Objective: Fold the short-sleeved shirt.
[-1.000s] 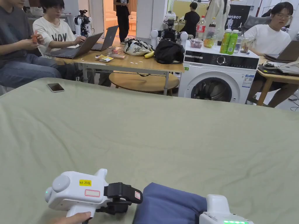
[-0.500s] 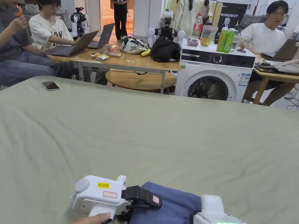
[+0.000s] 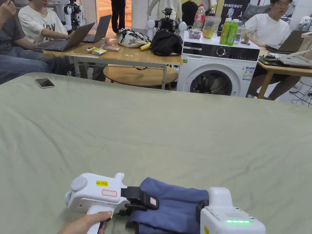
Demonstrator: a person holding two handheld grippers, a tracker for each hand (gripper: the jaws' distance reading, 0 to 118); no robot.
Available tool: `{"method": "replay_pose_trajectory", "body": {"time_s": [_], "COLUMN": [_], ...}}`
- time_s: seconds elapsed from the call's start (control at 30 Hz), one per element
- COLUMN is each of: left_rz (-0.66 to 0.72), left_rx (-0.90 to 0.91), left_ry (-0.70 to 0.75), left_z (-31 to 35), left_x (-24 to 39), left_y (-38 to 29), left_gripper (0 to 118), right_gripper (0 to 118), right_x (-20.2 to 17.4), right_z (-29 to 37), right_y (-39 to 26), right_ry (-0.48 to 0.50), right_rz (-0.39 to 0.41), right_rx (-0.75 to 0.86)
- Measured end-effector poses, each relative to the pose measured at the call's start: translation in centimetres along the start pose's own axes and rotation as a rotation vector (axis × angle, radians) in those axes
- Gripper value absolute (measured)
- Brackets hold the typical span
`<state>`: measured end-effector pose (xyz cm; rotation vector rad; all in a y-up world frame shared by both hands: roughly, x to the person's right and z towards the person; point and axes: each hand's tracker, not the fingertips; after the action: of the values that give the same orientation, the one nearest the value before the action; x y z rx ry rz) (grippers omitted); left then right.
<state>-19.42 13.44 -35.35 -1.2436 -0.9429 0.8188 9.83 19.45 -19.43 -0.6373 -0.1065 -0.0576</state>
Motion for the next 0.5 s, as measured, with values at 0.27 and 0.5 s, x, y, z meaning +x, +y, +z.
{"method": "replay_pose_trajectory", "body": {"time_s": [0.27,0.5], "left_rz": [-0.024,-0.066], "left_rx": [0.029,0.097], "left_ry": [0.03,0.157], "left_z": [4.2,12.7], "left_x": [3.0,4.9], "left_y": [1.1,1.4], "left_gripper": [20,20], "right_gripper": [0,0], "right_x": [1.5,0.1], "right_z": [1.8,1.9], "right_y": [4.8,7.9], "right_ry": [-0.083,-0.073], "right_rz": [-0.006,-0.021], "right_rx": [0.342,0.432]}}
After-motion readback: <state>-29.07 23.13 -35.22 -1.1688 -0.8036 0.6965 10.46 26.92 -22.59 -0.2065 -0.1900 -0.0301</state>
